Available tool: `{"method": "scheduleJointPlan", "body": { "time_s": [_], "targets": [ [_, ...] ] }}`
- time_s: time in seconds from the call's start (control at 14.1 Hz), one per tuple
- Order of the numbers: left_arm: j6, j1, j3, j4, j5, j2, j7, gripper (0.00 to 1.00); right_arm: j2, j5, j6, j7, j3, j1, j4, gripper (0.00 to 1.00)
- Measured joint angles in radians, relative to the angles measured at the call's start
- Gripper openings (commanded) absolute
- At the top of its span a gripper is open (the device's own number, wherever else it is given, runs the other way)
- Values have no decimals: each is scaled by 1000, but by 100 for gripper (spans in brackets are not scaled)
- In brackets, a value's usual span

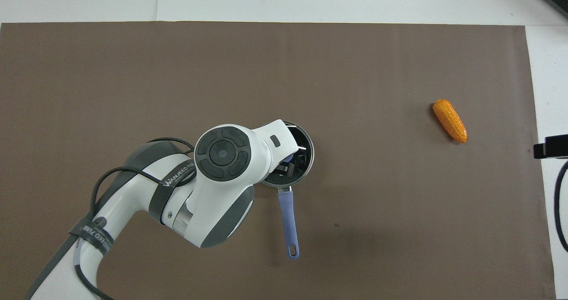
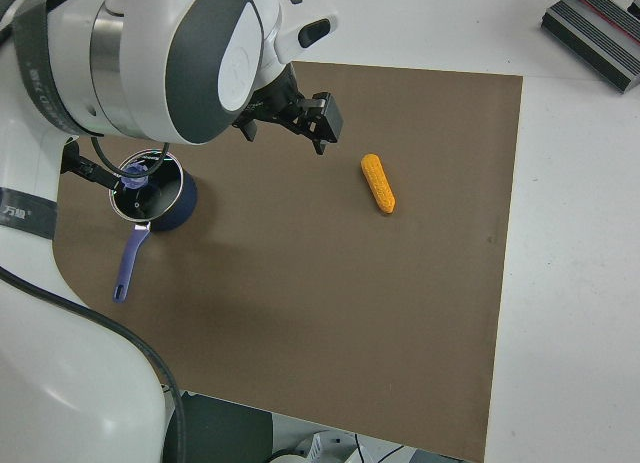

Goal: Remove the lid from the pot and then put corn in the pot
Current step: 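Reach the left gripper to the glass lid knob on the pot, then grasp the lid knob with the left gripper while the right gripper reaches the corn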

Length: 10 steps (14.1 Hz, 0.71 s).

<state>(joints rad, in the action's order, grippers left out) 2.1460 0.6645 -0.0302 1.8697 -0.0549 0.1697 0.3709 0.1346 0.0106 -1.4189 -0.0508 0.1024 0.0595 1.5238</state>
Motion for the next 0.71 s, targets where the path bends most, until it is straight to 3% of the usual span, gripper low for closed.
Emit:
{"method": "scheduleJointPlan", "body": {
  "time_s": [0.43,0.71],
  "targets": [
    [-55,47,7,-159,54,124,129,100,0,0,-1,1,0,2,6,100],
    [-77,47,17,-176,67,155,153,100,-45,0,-238,132,-1,4,154,100]
  ]
}}
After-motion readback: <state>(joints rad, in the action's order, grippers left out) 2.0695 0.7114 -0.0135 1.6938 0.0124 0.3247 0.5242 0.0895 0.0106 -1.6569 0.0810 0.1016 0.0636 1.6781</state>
